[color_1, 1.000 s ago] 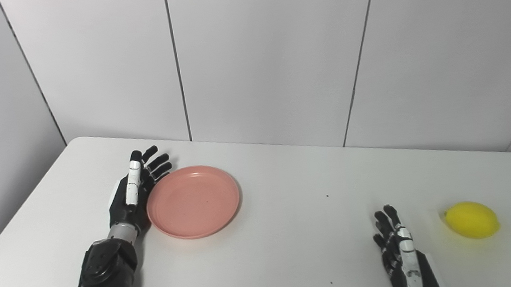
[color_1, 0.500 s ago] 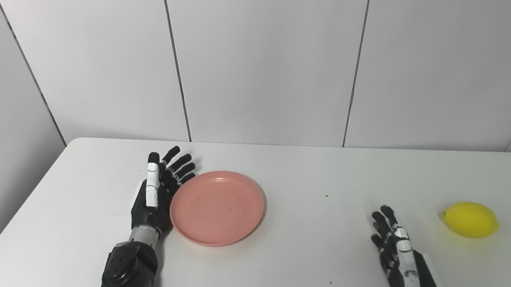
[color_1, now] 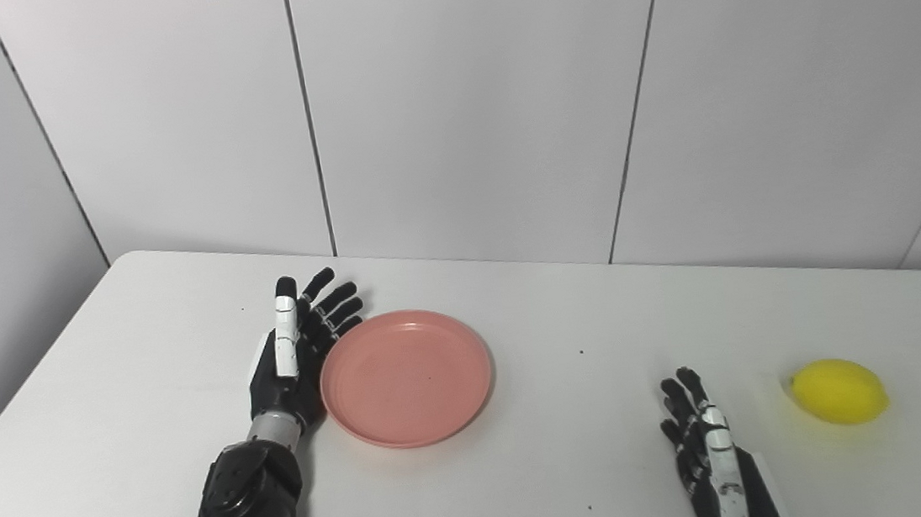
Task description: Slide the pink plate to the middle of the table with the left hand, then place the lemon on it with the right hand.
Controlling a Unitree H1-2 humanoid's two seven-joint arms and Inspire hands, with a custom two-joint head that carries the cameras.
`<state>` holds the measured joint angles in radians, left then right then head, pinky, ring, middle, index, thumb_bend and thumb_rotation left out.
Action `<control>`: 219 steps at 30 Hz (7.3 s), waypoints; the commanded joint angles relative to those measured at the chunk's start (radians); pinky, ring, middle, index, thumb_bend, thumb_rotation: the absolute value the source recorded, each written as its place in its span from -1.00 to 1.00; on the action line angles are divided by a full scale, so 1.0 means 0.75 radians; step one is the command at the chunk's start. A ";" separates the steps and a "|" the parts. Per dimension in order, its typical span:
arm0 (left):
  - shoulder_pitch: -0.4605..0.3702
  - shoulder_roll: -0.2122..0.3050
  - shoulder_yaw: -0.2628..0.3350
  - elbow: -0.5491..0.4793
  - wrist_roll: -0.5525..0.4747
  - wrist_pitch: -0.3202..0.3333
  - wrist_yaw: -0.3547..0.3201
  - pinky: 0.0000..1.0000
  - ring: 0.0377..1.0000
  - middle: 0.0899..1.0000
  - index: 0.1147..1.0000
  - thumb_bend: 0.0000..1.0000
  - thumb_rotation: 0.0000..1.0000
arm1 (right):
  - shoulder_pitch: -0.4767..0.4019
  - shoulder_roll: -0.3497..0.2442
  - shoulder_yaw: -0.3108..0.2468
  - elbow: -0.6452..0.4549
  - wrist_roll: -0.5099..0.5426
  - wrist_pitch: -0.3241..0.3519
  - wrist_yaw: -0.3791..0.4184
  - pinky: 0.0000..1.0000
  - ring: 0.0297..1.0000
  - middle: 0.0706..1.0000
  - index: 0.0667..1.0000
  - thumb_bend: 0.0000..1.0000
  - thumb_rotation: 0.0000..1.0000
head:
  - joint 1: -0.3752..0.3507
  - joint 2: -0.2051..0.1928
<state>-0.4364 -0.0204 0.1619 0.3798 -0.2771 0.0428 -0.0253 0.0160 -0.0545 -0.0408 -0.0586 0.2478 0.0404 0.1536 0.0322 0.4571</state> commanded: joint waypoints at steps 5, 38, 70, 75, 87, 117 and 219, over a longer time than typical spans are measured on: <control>0.030 -0.042 -0.010 -0.040 0.004 0.092 0.037 0.56 0.57 0.54 0.57 0.58 0.82 | 0.072 0.035 0.024 0.045 0.006 0.045 -0.007 1.00 0.97 0.87 0.92 0.44 1.00 | -0.001 0.005; 0.089 -0.195 -0.019 -0.136 0.078 0.045 0.169 0.73 0.67 0.63 0.57 0.41 0.79 | 0.075 0.060 0.037 0.036 0.008 0.035 -0.016 1.00 0.95 0.85 0.90 0.43 1.00 | -0.057 0.030; 0.101 -0.171 -0.085 -0.148 0.079 0.094 0.102 0.66 0.61 0.58 0.52 0.41 0.79 | 0.068 0.106 0.054 0.032 -0.042 0.042 -0.053 1.00 0.93 0.82 0.87 0.44 1.00 | -0.147 0.051; 0.102 -0.164 -0.080 -0.144 0.079 0.090 0.099 0.67 0.61 0.58 0.46 0.40 0.79 | 0.072 0.117 0.057 0.012 -0.048 0.060 -0.069 0.98 0.91 0.81 0.85 0.43 0.98 | -0.180 0.055; 0.115 -0.130 -0.042 -0.143 0.018 0.112 0.050 0.83 0.68 0.63 0.51 0.39 0.80 | 0.067 0.151 0.081 0.013 -0.078 0.070 -0.101 0.95 0.88 0.79 0.81 0.43 0.90 | -0.335 0.061; 0.087 -0.057 -0.007 -0.073 -0.040 0.088 0.005 0.81 0.73 0.70 0.64 0.32 0.84 | 0.038 0.208 0.108 0.066 -0.124 0.043 -0.132 0.98 0.87 0.77 0.80 0.45 0.90 | -0.537 0.046; 0.087 -0.028 -0.058 -0.069 -0.060 0.162 -0.047 0.80 0.72 0.66 0.65 0.36 0.76 | -0.401 -0.477 0.064 0.049 -1.655 -0.042 -0.576 0.37 0.35 0.35 0.36 0.54 0.88 | -0.577 0.028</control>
<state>-0.3951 -0.0433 0.1218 0.3064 -0.3273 0.1018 -0.0677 -0.2409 -0.3869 0.0220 -0.0086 -0.9808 -0.0258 -0.2504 -0.4004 0.4771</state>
